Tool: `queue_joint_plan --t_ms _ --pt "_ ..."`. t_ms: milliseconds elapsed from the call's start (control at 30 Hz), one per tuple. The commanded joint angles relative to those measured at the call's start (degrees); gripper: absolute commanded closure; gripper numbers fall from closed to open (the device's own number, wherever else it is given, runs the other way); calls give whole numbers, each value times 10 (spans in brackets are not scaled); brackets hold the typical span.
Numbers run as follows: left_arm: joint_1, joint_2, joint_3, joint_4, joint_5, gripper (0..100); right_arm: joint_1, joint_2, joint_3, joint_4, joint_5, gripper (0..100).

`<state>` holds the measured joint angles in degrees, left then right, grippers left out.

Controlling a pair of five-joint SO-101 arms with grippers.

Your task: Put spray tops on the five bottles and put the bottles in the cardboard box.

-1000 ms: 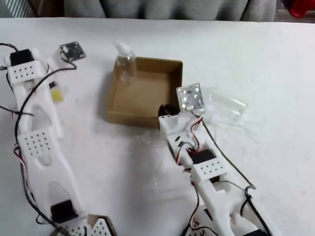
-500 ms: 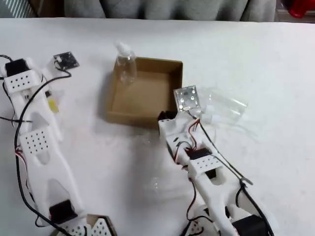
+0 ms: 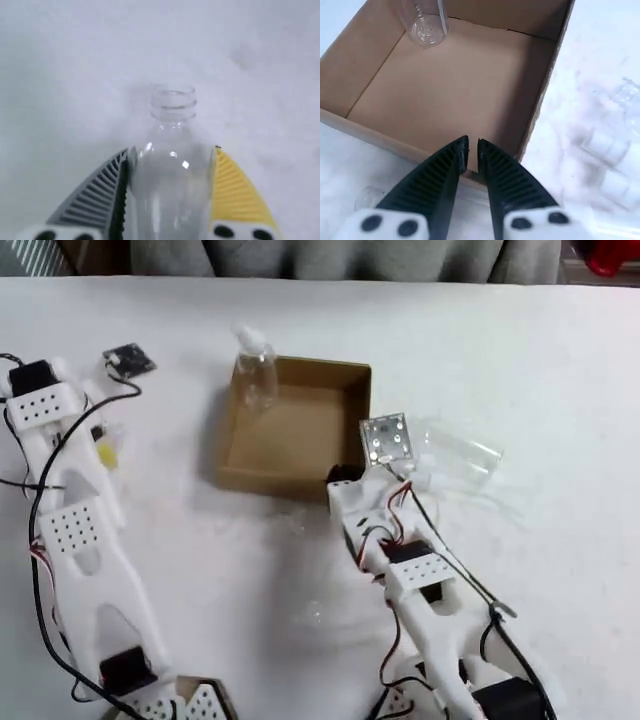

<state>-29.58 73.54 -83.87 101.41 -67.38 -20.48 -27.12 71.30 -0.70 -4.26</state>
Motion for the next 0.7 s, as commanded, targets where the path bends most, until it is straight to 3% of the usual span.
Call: queue_joint_plan --t_ms 0,300,367,533,667 --pt "-3 -58 -29 11 97 962 21 -49 -44 10 3 983" --pt "3 -131 -26 12 279 962 33 -169 -47 139 4 983" --pt "13 -148 -13 12 324 963 41 -190 -48 160 33 983" --pt "44 -233 113 12 413 980 62 -239 -55 203 91 983" --pt "77 -324 220 11 439 980 93 -257 -112 315 97 983"
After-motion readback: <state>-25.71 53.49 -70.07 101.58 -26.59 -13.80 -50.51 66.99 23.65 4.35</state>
